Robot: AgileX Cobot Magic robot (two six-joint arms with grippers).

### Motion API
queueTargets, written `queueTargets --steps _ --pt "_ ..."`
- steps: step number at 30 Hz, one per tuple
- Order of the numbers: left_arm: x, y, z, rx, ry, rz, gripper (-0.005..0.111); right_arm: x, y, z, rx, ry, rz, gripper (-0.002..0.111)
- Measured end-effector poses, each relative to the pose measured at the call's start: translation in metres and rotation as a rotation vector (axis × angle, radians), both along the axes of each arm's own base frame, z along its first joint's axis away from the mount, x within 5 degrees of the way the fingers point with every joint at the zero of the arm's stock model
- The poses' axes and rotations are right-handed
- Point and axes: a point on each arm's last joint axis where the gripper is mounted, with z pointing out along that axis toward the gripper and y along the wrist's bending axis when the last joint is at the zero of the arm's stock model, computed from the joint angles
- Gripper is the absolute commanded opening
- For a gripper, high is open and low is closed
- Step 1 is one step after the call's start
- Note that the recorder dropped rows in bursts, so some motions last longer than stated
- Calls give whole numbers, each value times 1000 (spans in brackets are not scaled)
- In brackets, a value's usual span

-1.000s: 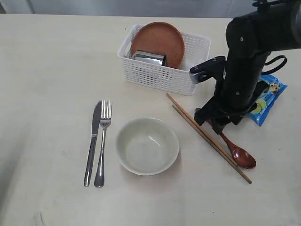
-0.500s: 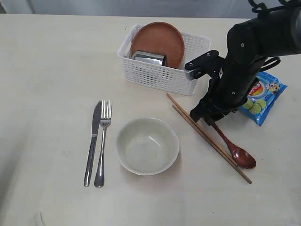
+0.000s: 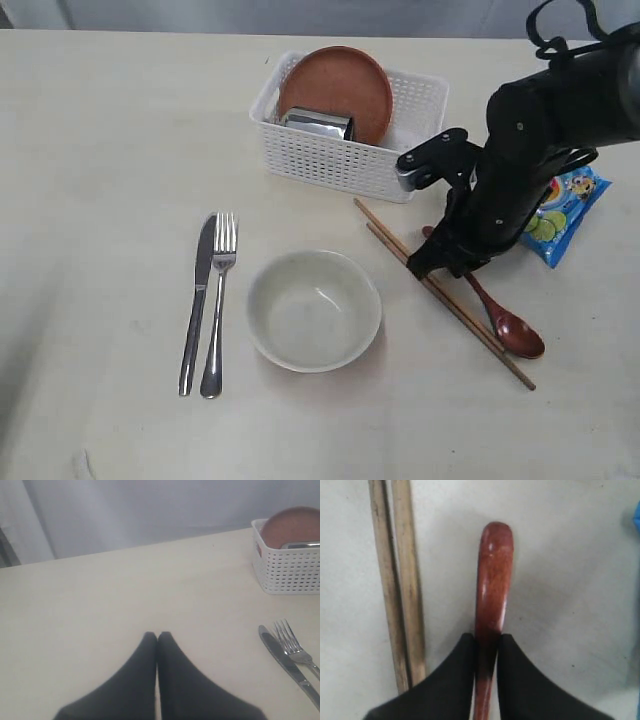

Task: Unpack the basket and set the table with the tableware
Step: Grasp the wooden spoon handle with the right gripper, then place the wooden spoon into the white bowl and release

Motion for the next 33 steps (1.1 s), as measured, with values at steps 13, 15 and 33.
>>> queueTargets --steps 13,15,33 --pt "0 0 0 0 0 0 0 -2 0 34 36 -61 -6 0" --pt "0 0 0 0 0 0 0 -4 1 48 79 -89 -16 0" --pt "0 0 0 0 0 0 0 -76 145 76 499 -395 400 0"
